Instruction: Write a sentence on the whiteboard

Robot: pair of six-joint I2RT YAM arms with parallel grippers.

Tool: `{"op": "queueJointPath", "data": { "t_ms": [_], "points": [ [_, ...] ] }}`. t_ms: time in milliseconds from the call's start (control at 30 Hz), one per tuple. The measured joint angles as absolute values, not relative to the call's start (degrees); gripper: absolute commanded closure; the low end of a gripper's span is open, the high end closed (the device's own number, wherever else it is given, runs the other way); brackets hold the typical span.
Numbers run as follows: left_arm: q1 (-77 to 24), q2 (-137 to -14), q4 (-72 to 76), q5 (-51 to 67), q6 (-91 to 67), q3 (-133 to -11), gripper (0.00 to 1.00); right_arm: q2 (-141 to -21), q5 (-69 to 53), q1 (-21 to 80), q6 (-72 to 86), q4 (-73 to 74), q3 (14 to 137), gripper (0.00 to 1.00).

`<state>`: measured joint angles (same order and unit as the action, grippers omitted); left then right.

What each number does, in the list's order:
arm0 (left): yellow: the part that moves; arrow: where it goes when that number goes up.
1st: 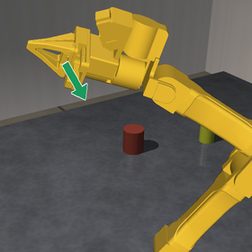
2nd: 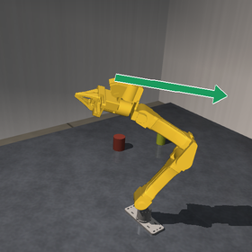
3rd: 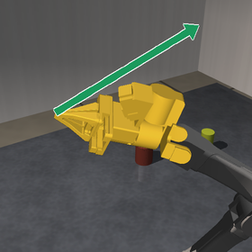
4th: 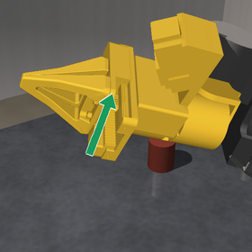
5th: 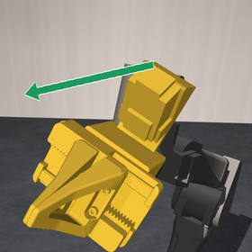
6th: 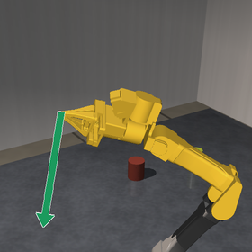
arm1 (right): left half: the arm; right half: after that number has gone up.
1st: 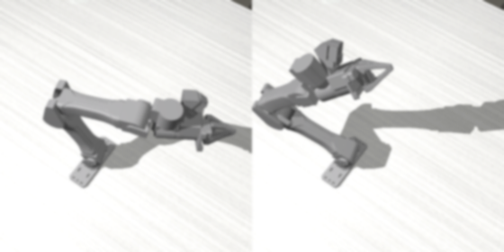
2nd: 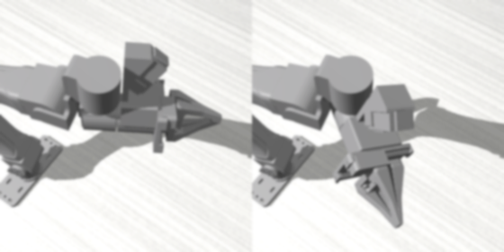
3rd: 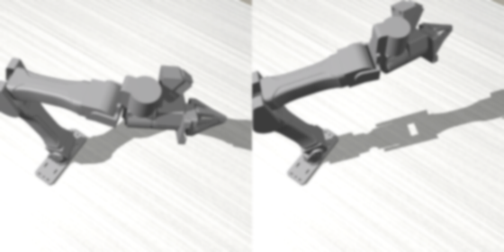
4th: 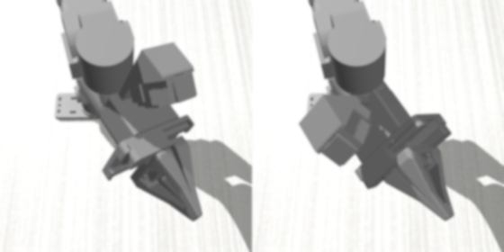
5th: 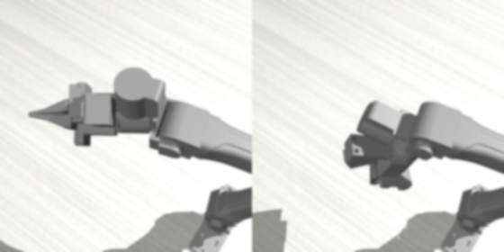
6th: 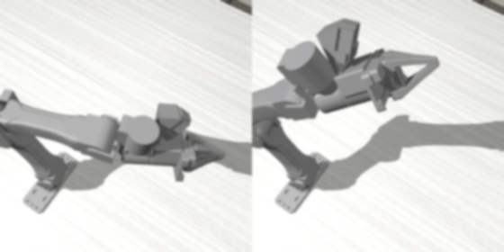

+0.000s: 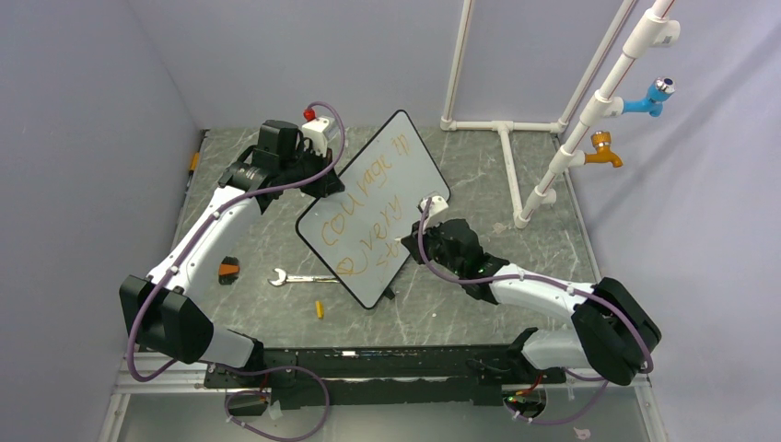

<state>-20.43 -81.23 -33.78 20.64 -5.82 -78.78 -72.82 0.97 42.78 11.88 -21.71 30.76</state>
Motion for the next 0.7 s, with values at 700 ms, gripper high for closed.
{"op": "queueJointPath", "data": {
  "t_ms": [700],
  "points": [
    [-20.4,-81.2,-33.7,20.6,-5.8,-78.8,1.00,-72.2,1.5,42.9,12.7,-22.3,28.4,1.00]
  ]
}}
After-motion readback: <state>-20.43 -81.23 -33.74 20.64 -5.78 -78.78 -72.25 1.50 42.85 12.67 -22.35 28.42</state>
